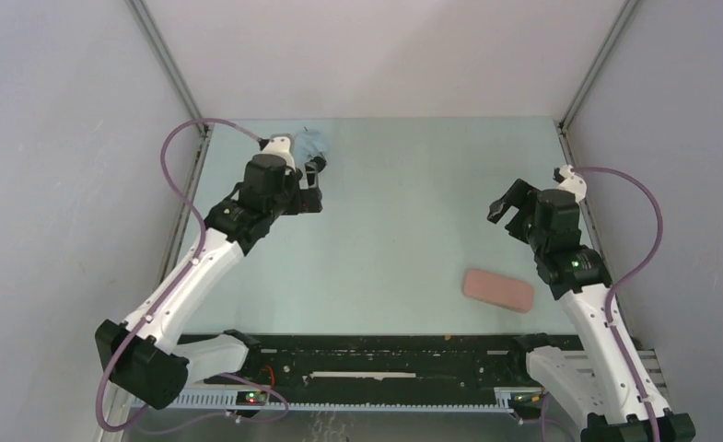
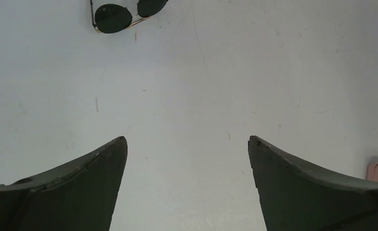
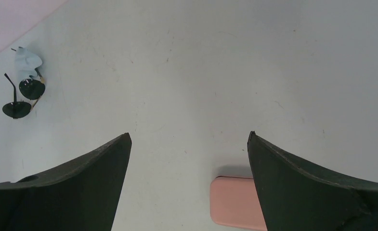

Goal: Organize the sunglasses
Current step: Move the sunglasses case at the center of the board.

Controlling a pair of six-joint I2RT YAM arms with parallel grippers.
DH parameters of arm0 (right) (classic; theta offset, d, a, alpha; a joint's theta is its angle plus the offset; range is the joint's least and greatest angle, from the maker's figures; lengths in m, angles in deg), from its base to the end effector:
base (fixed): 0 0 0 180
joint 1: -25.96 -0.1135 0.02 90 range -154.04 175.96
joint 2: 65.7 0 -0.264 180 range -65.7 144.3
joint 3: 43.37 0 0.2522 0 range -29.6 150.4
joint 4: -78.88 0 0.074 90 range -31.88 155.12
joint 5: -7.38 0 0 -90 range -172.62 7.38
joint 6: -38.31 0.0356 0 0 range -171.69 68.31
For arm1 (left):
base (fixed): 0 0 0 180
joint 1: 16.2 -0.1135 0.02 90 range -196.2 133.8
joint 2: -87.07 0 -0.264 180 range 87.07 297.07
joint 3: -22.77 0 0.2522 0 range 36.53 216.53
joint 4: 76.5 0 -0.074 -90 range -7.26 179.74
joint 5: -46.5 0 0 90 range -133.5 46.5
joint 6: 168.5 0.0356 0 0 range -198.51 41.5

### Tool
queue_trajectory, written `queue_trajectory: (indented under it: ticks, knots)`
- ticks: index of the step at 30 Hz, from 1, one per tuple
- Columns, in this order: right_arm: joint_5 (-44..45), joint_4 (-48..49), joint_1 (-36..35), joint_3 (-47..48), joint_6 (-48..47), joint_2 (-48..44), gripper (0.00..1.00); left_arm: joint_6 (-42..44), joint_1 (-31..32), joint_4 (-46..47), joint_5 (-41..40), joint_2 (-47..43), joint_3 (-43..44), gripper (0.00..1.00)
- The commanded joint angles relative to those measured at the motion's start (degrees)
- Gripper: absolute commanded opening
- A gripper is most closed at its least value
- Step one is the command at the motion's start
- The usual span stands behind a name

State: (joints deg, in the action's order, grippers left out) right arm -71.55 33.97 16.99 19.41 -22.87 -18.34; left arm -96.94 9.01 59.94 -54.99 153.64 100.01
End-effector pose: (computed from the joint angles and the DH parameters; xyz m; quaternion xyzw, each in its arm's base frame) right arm 0.1780 0.0212 0.3211 0.1961 0.8385 0.0836 0.5015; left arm 0.2331 -0.1019 0.3433 0.0038 0.8752 -0.0952 0.4742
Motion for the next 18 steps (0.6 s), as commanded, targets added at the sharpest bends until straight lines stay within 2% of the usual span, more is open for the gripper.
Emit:
queue_trajectory:
  ticks: [1, 6, 10, 13, 15, 16, 18]
  knots:
    - [3.42, -0.13, 0.36, -0.01, -0.05, -2.5, 1.0, 2.78, -0.87, -2.27, -5.07, -2.03, 5.6, 1.0]
    - [2.7, -1.85, 0.36, -0.06, -2.34, -3.37, 1.0, 0.73, -1.35, -9.72, -13.14, -4.14, 14.21, 1.0]
    - [2.04, -1.46, 0.32, -0.15, -2.11, -2.68, 1.0, 2.39, -1.39, -6.84, -20.57, -9.43, 13.03, 1.0]
    - [5.39, -1.93, 0.21, -0.15, 2.56, -2.13, 0.99, 3.35, -1.46, -2.65, -19.67, -12.62, 8.86, 1.0]
    - [9.9, -4.66, 0.68, -0.34, 10.06, -1.33, 1.0, -0.16, -1.57, -2.03, -18.03, -12.95, 6.7, 1.0]
    - [9.87, -6.25, 1.64, -0.65, 14.25, -0.53, 1.0, -2.48, -1.57, -2.69, -16.93, -12.4, 6.38, 1.0]
    - [4.37, -8.22, 4.56, -1.94, 18.67, 1.85, 1.0, -4.89, -1.56, -3.24, -12.4, -10.59, 5.5, 1.0]
